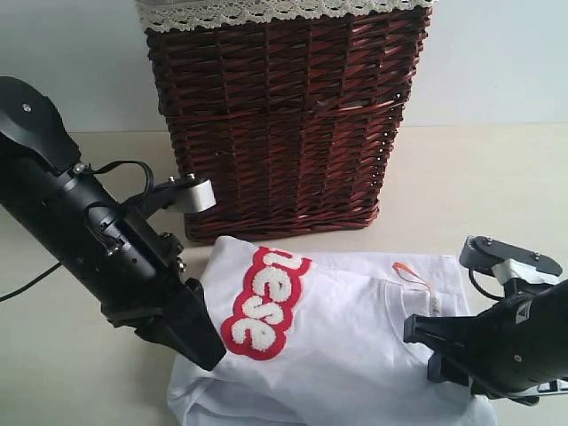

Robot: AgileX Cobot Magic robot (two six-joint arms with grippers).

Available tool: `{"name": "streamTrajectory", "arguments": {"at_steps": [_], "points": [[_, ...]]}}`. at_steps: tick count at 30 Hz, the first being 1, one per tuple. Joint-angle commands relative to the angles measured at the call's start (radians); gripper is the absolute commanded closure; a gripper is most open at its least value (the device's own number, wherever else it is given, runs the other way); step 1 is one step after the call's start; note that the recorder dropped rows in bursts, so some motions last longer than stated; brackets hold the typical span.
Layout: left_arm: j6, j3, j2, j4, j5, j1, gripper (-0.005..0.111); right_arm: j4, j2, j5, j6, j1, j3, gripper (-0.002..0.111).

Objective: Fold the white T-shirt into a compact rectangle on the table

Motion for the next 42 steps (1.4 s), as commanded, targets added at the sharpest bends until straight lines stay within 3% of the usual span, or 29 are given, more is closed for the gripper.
{"name": "streamTrajectory", "arguments": {"at_steps": [1,4,11,14,21,32,42], "points": [[-0.004,0.004,-0.005,-0.017,-0.008,0.002,0.066,0.006,0.008,-0.032,-0.003,-0.002,0.006,0.076],[-0.004,0.004,-0.005,-0.017,-0.008,0.002,0.066,0.01,0.008,-0.013,-0.003,-0.002,0.006,0.08],[-0.004,0.004,-0.005,-0.017,-0.013,0.002,0.066,0.014,-0.022,0.04,-0.036,-0.002,0.006,0.071],[-0.004,0.004,-0.005,-0.017,-0.013,0.002,0.066,0.019,-0.01,0.032,-0.053,-0.002,0.006,0.071],[-0.004,0.004,-0.005,-0.019,-0.013,0.002,0.066,0.038,-0.012,0.031,-0.113,-0.002,0.004,0.108],[-0.004,0.004,-0.005,-0.02,-0.013,0.002,0.066,0.159,-0.142,0.133,-0.247,-0.002,-0.115,0.108],[-0.004,0.004,-0.005,-0.02,-0.004,0.002,0.066,0.097,-0.159,0.194,-0.245,-0.002,-0.228,0.108]]}}
